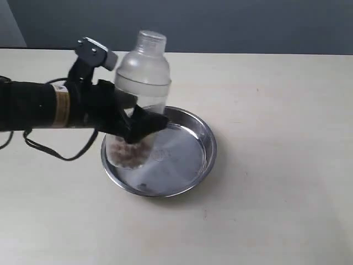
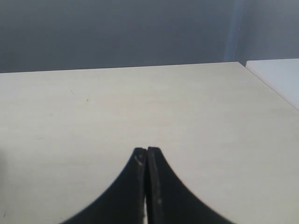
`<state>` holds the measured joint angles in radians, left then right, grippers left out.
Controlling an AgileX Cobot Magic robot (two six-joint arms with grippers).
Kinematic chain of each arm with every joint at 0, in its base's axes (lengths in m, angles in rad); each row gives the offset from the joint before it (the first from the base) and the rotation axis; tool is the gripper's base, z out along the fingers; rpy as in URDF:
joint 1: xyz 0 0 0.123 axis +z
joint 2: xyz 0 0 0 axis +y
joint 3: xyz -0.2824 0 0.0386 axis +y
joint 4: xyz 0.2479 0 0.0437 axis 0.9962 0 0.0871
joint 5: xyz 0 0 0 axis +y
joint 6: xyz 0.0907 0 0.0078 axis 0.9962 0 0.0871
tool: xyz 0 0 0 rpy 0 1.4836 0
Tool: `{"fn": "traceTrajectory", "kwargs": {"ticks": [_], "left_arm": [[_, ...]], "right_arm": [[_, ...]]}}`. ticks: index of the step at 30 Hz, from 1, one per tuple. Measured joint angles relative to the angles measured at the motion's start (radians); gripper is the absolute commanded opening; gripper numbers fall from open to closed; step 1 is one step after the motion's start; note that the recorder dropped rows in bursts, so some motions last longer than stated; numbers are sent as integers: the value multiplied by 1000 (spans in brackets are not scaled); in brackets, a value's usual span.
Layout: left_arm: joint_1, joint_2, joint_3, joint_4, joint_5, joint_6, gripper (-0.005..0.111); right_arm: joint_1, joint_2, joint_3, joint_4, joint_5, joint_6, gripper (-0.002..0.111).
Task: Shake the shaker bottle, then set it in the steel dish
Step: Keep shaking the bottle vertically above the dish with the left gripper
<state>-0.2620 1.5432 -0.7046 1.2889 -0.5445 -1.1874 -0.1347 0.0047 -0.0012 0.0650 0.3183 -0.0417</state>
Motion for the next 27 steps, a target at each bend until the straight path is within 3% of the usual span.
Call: {"fn": "traceTrajectory", "kwargs": {"ticks": [2,3,6,10,13,16,19,21,23,27], "left_arm": [[38,-13,2,-57,-5,45,0],[41,-12,2,-160,-29,104,0],[-32,44,-15,-364,-125,177,0],[-105,50,-22,-265,-34,122,0],[-98,46,-30,-302,63,241,0],[-78,82,-59,-384,4,255,0],[-81,60,-64,-293,-93,152,0],[-122,20,-64,-293,-61,218,0],[-168,43,-51,-405,-28,307,0],[-146,172,12,-479,-123,348,0]], "right_arm": [[0,0,0,0,0,0,-1],[0,0,0,0,0,0,-1],[0,0,0,0,0,0,-1],[0,0,0,0,0,0,-1],[0,0,0,0,0,0,-1],[0,0,0,0,0,0,-1],[0,0,0,0,0,0,-1],[0,0,0,0,0,0,-1],[0,0,0,0,0,0,-1],[0,0,0,0,0,0,-1]]}}
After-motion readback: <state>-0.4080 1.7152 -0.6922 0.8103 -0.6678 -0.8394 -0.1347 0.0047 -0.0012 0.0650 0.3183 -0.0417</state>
